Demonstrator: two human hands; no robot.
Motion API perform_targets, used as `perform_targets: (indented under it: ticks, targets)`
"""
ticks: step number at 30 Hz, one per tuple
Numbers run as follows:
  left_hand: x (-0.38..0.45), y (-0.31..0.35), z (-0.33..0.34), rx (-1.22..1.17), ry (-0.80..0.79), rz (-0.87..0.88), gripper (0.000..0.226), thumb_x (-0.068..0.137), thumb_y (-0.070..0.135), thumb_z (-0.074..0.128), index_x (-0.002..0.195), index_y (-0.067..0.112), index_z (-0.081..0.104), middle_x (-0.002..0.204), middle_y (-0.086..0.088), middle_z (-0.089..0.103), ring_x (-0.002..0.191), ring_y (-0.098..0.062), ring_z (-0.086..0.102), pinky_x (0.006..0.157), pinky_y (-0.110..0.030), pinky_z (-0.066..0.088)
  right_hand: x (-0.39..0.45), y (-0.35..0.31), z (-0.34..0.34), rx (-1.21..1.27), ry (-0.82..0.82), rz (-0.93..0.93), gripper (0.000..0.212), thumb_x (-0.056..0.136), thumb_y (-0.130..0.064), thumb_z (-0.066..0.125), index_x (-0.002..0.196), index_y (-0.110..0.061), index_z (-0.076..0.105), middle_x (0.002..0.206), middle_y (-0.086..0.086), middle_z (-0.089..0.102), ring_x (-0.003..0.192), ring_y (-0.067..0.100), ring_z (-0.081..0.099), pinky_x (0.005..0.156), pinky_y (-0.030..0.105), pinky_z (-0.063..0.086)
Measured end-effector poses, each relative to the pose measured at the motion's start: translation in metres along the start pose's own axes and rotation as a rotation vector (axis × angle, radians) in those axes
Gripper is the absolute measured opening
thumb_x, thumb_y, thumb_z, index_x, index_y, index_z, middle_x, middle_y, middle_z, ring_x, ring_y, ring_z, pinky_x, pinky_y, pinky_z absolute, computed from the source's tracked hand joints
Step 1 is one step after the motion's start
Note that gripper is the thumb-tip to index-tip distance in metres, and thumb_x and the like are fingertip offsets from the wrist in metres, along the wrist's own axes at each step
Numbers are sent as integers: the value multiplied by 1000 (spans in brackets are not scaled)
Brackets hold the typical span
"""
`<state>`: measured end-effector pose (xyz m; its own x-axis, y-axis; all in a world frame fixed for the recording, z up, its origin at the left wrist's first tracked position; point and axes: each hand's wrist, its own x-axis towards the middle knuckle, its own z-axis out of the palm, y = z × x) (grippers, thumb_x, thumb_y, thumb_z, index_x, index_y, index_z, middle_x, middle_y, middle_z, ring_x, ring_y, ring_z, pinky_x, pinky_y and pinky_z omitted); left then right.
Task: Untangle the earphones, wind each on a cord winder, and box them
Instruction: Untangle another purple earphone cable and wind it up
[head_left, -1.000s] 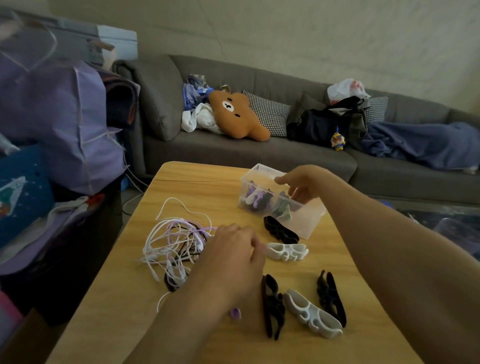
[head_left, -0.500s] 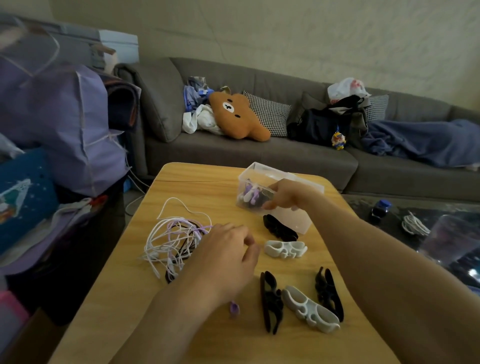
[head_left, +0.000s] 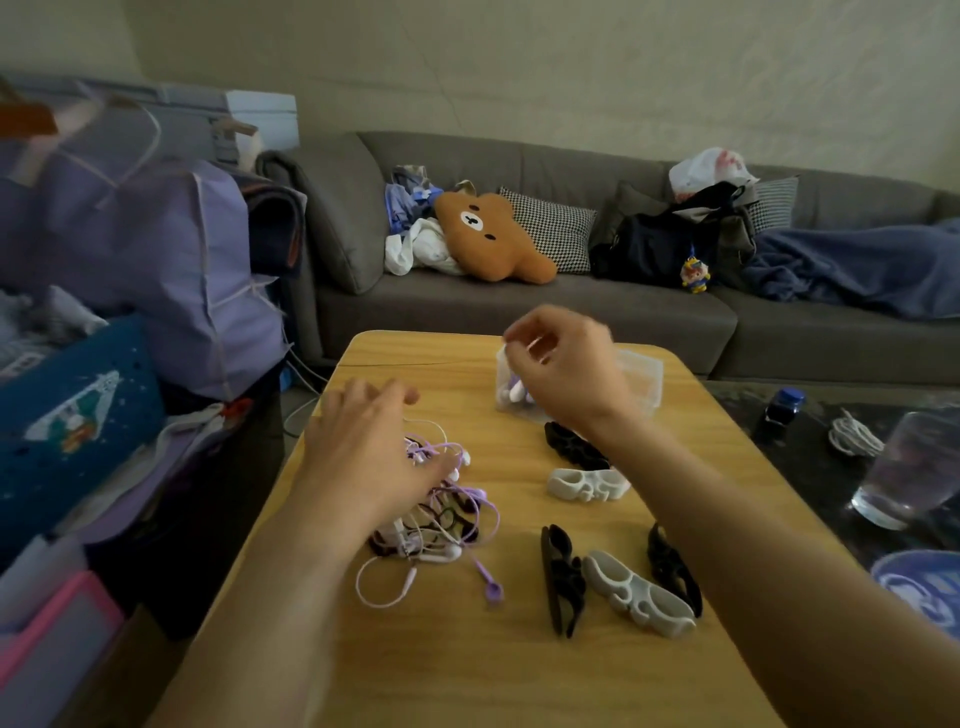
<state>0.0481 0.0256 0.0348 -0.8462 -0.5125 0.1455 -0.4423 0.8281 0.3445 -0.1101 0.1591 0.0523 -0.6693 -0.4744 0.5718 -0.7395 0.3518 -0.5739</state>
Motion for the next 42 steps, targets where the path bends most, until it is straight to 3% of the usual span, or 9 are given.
perform_targets:
  ticks: [3, 7, 12, 18, 21, 24, 28, 35, 42]
  targets:
    - [2, -10, 8, 19, -254, -154, 105, 67, 66, 78, 150, 28, 25, 150, -9, 28, 138, -33, 34, 108, -48, 36, -31, -11, 23, 41, -398, 130, 30, 89, -3, 61, 110, -21, 71, 101, -11, 68, 87, -1, 60, 78, 18, 45]
    - [-1, -11, 22, -75, -301, -85, 98, 69, 53, 84, 149, 28, 32, 142, -3, 36, 131, -26, 44, 101, -37, 43, -67, -2, 59, -2, -450, 232, 42, 96, -12, 54, 135, -24, 58, 134, -2, 59, 120, 14, 57, 89, 16, 37]
    - [0, -13, 22, -156, -211, 29, 93, 64, 52, 87, 142, 19, 48, 138, 2, 46, 123, -15, 51, 96, -24, 41, -69, 8, 71, -1, -267, 278, 20, 93, -18, 62, 108, -18, 76, 102, 0, 75, 93, 16, 66, 66, 14, 38]
    - [3, -20, 15, -653, -191, 53, 125, 30, 78, 83, 139, 26, 52, 127, 13, 64, 106, 2, 62, 85, -13, 48, -43, 14, 41, 76, -389, 236, 16, 97, -26, 62, 106, -20, 74, 86, -9, 70, 79, 5, 65, 65, 11, 45]
    - [9, -20, 20, -1009, -98, 64, 116, 29, 84, 78, 128, 27, 61, 117, 6, 73, 110, -8, 67, 98, -32, 53, -34, 15, 21, 225, -272, 232, 7, 93, -22, 69, 98, -22, 74, 79, -10, 72, 71, -3, 65, 62, 11, 46]
    - [14, -12, 23, -1295, -27, -4, 99, 48, 79, 79, 122, 15, 66, 116, -5, 73, 109, -17, 69, 101, -39, 50, -28, 13, -2, 290, -435, 159, 16, 84, -16, 80, 99, -19, 77, 87, -6, 77, 79, -1, 70, 74, 19, 57]
    - [19, -2, 31, -1504, 101, -113, 41, 65, 29, 85, 98, 7, 73, 90, -10, 74, 80, -19, 67, 85, -37, 53, -31, 13, -14, 279, -620, 146, 25, 81, -25, 82, 104, -18, 75, 96, -5, 77, 91, 5, 72, 86, 22, 57]
    - [23, 8, 36, -1447, -6, -42, 32, 72, 13, 73, 102, 9, 63, 73, -8, 67, 68, -20, 62, 67, -28, 53, -37, 28, 3, 308, -405, 209, 12, 89, -30, 74, 97, -23, 68, 77, -1, 76, 71, 13, 72, 73, 40, 60]
    - [25, 8, 34, -876, -48, 36, 25, 90, 43, 65, 103, 24, 71, 71, -1, 59, 59, -6, 54, 57, -17, 45, -35, 36, -12, 317, -301, 245, 4, 86, -26, 78, 89, -25, 79, 63, -14, 70, 56, -2, 60, 54, 12, 43]
